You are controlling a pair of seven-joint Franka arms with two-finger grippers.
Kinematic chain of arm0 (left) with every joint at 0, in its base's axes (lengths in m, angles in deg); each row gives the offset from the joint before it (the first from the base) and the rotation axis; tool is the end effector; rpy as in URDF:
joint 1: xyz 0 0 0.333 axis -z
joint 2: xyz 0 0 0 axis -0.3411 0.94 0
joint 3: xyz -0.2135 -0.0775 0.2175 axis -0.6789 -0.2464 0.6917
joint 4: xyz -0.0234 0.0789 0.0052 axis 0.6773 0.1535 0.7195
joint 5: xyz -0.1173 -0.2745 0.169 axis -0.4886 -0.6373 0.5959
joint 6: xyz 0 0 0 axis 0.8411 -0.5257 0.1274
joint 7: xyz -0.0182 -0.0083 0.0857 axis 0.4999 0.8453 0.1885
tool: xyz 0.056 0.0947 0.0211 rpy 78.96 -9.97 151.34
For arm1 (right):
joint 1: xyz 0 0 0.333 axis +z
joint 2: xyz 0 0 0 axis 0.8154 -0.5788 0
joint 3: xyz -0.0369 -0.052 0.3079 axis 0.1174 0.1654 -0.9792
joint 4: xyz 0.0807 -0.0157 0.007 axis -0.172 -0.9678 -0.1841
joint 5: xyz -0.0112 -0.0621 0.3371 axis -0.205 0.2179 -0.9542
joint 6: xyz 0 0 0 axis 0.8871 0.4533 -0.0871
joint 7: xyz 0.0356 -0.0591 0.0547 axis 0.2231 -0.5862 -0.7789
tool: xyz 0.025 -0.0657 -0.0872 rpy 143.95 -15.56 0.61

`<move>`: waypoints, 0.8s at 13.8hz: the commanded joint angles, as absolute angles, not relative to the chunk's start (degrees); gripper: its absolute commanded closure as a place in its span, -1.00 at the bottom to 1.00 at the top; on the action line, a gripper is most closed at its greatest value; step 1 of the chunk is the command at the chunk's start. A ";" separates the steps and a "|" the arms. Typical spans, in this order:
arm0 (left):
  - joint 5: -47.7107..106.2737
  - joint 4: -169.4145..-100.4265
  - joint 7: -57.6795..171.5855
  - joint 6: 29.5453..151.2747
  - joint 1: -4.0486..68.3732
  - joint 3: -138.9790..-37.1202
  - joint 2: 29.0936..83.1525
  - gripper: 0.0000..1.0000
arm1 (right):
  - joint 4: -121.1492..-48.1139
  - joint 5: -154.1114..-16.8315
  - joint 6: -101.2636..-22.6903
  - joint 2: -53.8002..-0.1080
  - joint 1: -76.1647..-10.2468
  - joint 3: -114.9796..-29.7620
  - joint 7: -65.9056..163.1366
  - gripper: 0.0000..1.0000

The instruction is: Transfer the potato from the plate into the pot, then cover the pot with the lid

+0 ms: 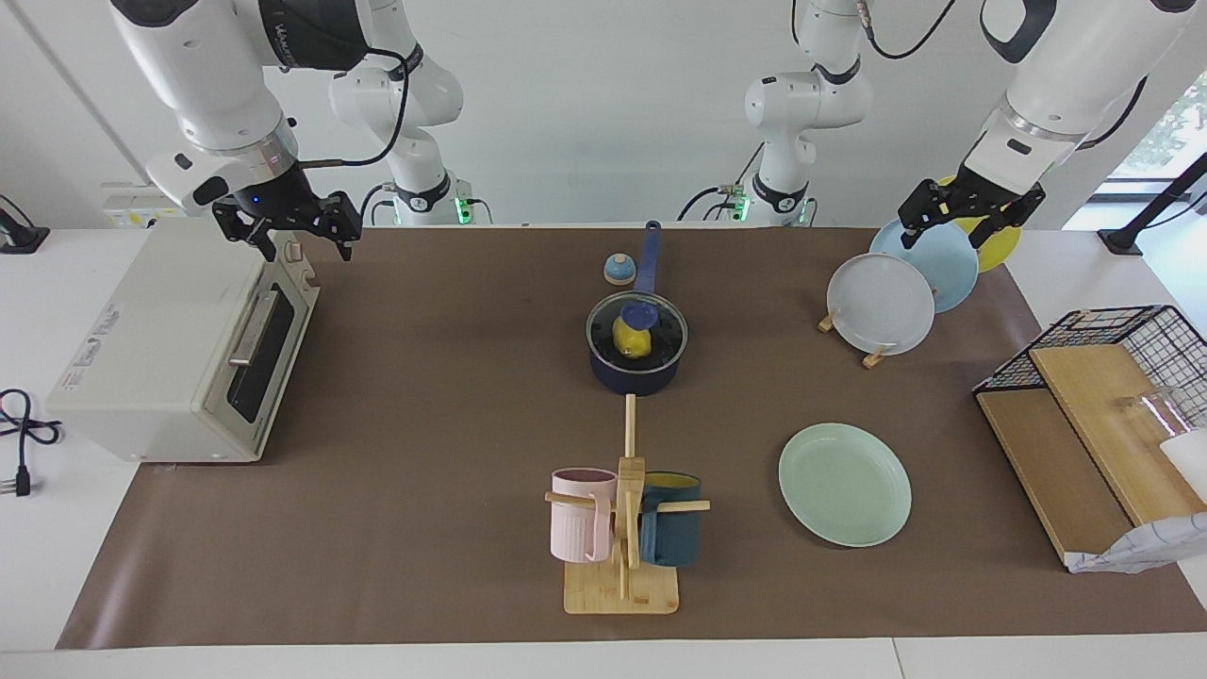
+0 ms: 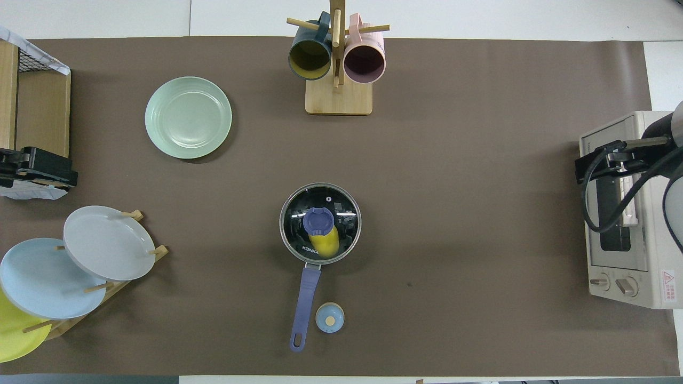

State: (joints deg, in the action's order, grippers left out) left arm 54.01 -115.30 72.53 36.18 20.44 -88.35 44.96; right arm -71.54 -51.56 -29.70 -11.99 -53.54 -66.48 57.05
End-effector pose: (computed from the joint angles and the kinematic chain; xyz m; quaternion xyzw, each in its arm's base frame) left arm 0.4841 -0.0338 0.6233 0.9987 -0.0348 -0.0370 0.0026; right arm 0.4943 0.0137 0.6055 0.9982 0.0168 -0.0491 0.0301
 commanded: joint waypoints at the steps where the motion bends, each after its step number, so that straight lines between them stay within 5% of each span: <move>1: 55.30 -115.28 72.75 36.40 20.91 -87.92 44.92 -1.00 | -72.37 -54.26 -28.67 -10.91 -54.98 -66.49 56.00 -1.00; 11: 55.30 -115.28 72.75 36.31 20.91 -87.92 44.92 -1.00 | -72.11 -55.41 -29.01 -10.91 -55.16 -65.17 54.34 -1.00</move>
